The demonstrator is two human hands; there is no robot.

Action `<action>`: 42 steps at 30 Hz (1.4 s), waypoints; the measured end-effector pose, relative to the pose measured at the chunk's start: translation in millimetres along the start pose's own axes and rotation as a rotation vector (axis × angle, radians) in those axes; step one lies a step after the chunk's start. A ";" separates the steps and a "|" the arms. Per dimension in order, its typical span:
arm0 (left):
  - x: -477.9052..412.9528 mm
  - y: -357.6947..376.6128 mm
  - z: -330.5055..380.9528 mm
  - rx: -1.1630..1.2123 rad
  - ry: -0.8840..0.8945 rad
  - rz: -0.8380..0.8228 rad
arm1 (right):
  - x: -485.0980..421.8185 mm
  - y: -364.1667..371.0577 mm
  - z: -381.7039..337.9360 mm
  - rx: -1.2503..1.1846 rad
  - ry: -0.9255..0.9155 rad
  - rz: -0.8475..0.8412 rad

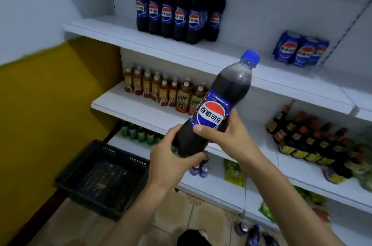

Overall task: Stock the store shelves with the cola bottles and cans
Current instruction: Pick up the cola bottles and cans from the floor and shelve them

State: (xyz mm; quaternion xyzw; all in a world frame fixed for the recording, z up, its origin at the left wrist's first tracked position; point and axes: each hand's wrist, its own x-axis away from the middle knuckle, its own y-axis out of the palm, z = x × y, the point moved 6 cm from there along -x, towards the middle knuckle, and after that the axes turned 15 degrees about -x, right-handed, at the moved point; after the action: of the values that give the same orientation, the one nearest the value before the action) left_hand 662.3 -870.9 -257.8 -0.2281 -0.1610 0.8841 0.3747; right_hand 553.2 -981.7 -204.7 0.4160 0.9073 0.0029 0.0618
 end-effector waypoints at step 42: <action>-509.6 109.1 -27.7 -0.582 -0.033 0.412 | -548.3 -127.9 8.0 0.289 -0.306 0.172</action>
State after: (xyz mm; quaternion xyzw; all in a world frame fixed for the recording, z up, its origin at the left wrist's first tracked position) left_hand 926.0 -1315.6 -186.8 -0.3387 -0.3629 0.8617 0.1054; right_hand 812.0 -1479.8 -159.8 0.4917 0.8396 -0.1852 0.1381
